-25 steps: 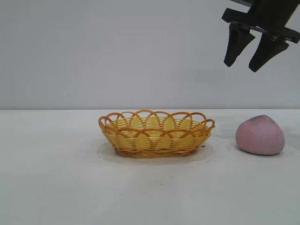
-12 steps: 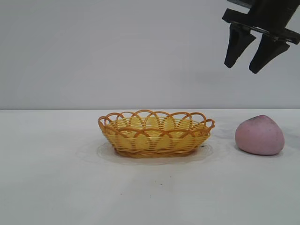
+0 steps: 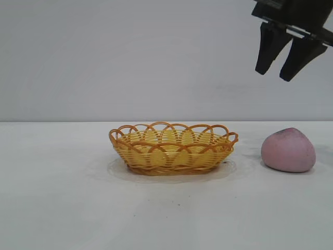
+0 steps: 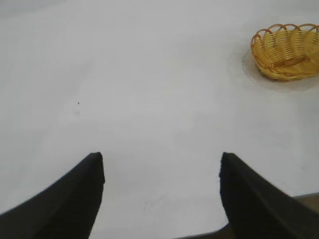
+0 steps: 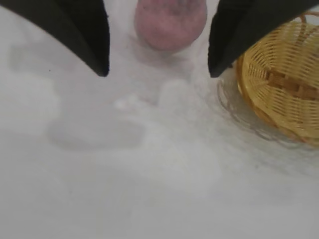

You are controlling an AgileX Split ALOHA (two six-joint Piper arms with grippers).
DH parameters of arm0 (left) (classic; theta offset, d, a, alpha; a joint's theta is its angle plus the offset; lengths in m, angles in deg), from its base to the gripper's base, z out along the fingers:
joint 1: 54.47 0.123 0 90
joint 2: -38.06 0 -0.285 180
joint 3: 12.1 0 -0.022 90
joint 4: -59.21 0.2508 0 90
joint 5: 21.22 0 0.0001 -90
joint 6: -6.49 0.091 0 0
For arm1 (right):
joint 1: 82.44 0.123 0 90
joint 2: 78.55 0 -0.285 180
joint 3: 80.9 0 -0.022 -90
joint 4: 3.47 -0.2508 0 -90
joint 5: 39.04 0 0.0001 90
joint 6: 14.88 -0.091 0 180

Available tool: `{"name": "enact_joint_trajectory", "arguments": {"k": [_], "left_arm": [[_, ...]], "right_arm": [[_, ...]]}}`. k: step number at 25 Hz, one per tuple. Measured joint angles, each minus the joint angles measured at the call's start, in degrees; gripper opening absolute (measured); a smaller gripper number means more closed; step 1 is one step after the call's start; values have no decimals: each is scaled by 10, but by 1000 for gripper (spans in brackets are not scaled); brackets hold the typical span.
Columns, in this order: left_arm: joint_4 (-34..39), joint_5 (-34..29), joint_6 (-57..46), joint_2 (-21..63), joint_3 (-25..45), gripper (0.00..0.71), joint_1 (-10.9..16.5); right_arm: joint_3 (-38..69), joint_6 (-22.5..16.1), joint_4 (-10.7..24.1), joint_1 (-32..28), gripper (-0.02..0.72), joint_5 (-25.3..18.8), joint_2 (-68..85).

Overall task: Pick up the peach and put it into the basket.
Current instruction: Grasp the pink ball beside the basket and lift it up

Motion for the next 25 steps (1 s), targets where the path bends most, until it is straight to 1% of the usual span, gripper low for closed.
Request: {"name": "enact_joint_trajectory", "arguments": {"k": [5,9,11,14,16,18,20,23,24,25], "left_arm": [[0,7,0,0,1,480,0],[0,8,0,0,1,480,0],[0,8,0,0,1,480,0],[0,8,0,0,1,480,0],[0,8,0,0,1,480,0],[0,8,0,0,1,480,0],[0,8,0,0,1,480,0],[0,8,0,0,1,480,0],[0,8,0,0,1,480,0],[0,8,0,0,1,480,0]], "right_arm": [[0,0,2,0,412,-14,12],[0,0,10,0,412,-48,13],[0,-4,21,0,412,-63,13],[0,-26,55,6,412,-74,13],[0,-54,93,19,412,-79,13],[0,-90,125,40,412,-82,13],[0,-137,158,63,412,-88,13],[0,-208,200,94,412,-117,13],[0,-226,210,101,412,-129,13],[0,-235,215,105,412,-143,13]]}}
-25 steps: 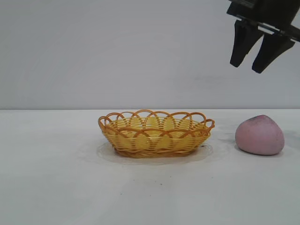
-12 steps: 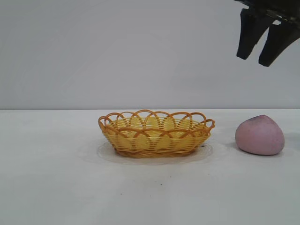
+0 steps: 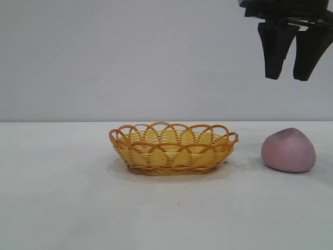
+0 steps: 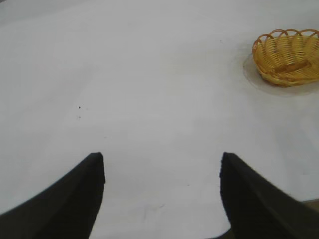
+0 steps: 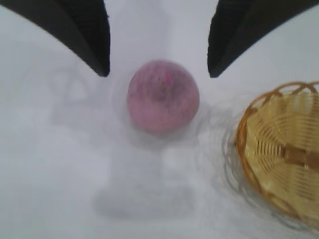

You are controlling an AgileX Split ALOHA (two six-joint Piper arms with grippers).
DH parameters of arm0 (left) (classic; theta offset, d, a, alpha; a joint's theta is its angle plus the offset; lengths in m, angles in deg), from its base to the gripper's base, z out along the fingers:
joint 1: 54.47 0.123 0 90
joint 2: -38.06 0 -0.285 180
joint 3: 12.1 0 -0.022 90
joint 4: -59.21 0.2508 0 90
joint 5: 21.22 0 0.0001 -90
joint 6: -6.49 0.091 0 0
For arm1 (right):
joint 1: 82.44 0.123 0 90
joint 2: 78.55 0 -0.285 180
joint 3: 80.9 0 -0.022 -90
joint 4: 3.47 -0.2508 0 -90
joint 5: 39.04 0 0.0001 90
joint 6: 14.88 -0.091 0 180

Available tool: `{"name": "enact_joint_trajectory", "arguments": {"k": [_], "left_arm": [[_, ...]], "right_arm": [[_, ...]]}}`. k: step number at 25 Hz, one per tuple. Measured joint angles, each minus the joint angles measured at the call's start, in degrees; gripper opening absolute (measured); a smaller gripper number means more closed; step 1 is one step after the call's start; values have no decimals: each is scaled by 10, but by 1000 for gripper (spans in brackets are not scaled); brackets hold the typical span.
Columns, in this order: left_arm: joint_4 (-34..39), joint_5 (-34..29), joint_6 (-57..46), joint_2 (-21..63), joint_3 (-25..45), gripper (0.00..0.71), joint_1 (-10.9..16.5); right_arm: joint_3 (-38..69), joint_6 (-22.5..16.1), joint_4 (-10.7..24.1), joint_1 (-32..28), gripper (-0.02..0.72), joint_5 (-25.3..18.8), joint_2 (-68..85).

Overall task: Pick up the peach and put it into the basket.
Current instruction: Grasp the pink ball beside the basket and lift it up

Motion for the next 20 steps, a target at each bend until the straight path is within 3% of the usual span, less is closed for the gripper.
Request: {"name": "enact_joint_trajectory", "arguments": {"k": [3,9,10,18,20], "left_arm": [[0,0,0,0,0,480,0],[0,0,0,0,0,480,0],[0,0,0,0,0,480,0],[0,0,0,0,0,480,0],[0,0,0,0,0,480,0]], "right_arm": [[0,-14,3,2,412,-22,0],[0,-17,-16,2,412,-15,-25],[0,-17,-19,2,359,-14,-34],[-1,-14,-19,2,360,4,-98],[-1,-12,-19,2,311,9,-111]]}}
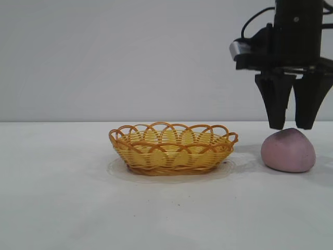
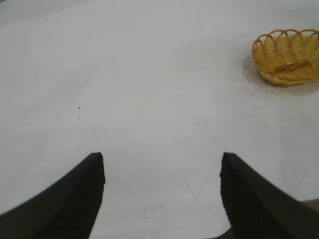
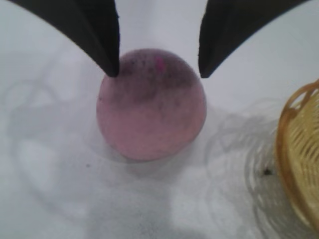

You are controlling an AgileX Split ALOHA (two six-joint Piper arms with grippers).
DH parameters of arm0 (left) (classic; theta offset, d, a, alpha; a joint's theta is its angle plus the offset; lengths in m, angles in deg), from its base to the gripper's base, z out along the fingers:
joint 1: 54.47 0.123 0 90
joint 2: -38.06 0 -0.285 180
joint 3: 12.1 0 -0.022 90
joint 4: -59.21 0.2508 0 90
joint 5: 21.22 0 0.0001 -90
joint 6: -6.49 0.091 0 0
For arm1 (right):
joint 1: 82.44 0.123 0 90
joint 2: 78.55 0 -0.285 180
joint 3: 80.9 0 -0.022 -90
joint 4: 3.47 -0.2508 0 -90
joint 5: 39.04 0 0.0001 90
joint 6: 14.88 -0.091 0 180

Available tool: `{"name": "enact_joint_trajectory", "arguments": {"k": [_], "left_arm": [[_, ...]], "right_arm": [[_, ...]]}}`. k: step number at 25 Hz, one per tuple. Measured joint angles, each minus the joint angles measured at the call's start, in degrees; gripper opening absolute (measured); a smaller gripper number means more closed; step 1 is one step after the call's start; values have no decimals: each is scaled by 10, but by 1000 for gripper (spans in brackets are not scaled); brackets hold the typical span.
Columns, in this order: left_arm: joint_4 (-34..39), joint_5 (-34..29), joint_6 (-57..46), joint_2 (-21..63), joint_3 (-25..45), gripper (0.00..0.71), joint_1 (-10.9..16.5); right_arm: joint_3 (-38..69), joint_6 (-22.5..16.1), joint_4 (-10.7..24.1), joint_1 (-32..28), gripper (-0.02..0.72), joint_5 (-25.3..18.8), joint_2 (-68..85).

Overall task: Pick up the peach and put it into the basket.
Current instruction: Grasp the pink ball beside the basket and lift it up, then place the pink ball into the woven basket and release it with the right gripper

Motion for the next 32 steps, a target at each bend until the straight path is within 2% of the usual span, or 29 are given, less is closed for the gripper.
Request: {"name": "enact_joint_trajectory", "arguments": {"k": [1,5,8,18,24,32], "left_arm": [[0,0,0,0,0,480,0],[0,0,0,0,0,480,0],[0,0,0,0,0,480,0],[0,0,0,0,0,480,0],[0,0,0,0,0,480,0],[0,0,0,0,0,480,0]], "right_arm": [[0,0,0,0,313,3,-5],[-1,1,14,0,90,7,-14],[-5,1,28,0,0,10,-14],[-102,3,41,0,0,-32,11],[-160,3,6,5,0,-38,15],[-163,3,6,104,0,-43,15]]}}
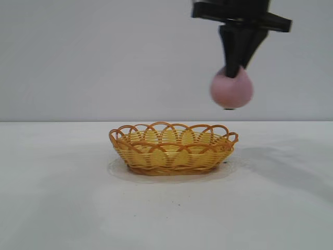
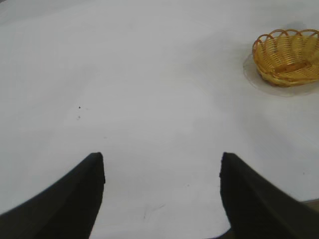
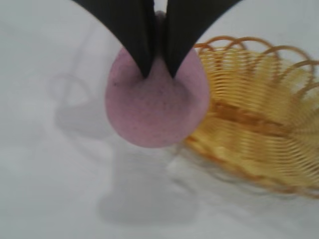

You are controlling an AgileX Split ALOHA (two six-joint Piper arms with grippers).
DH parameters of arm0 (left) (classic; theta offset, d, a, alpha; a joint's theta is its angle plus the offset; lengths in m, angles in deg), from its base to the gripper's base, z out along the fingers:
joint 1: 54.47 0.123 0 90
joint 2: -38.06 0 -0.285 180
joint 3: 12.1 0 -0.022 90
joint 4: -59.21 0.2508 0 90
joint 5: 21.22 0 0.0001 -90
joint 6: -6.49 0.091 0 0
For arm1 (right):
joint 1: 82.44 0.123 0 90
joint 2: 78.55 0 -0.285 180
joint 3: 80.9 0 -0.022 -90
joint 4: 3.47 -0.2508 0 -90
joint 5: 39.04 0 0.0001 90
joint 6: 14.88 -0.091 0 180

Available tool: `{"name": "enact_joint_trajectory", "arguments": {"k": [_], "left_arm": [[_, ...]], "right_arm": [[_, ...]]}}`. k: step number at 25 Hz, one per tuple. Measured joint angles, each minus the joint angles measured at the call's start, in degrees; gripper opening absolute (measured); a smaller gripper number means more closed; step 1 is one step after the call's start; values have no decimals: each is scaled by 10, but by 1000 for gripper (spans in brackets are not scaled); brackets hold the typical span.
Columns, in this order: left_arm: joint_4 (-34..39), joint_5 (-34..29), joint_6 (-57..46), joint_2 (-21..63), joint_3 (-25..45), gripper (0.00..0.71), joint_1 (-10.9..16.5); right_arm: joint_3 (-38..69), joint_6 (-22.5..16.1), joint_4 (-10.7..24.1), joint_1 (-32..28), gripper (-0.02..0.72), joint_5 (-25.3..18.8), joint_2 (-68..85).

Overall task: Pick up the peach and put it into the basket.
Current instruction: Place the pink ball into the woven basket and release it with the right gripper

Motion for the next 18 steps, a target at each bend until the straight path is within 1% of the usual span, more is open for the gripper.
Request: {"name": "enact_joint_trajectory", "arguments": {"k": [3,6,14,15,16,18], "left_arm": [[0,0,0,0,0,480,0],[0,0,0,0,0,480,0],[0,0,0,0,0,480,0],[0,0,0,0,0,480,0],[0,0,0,0,0,480,0],[0,0,0,0,0,480,0]], "right_arm": [[-1,1,0,40,0,0,-3],[-1,1,0,60,0,0,-20],[-1,2,-1,62,0,32,-71],[-1,2,-5,62,56,34,-75],[-1,2,-9,62,56,36,-78],[-1,2,-14,62,141,38,-85]]}}
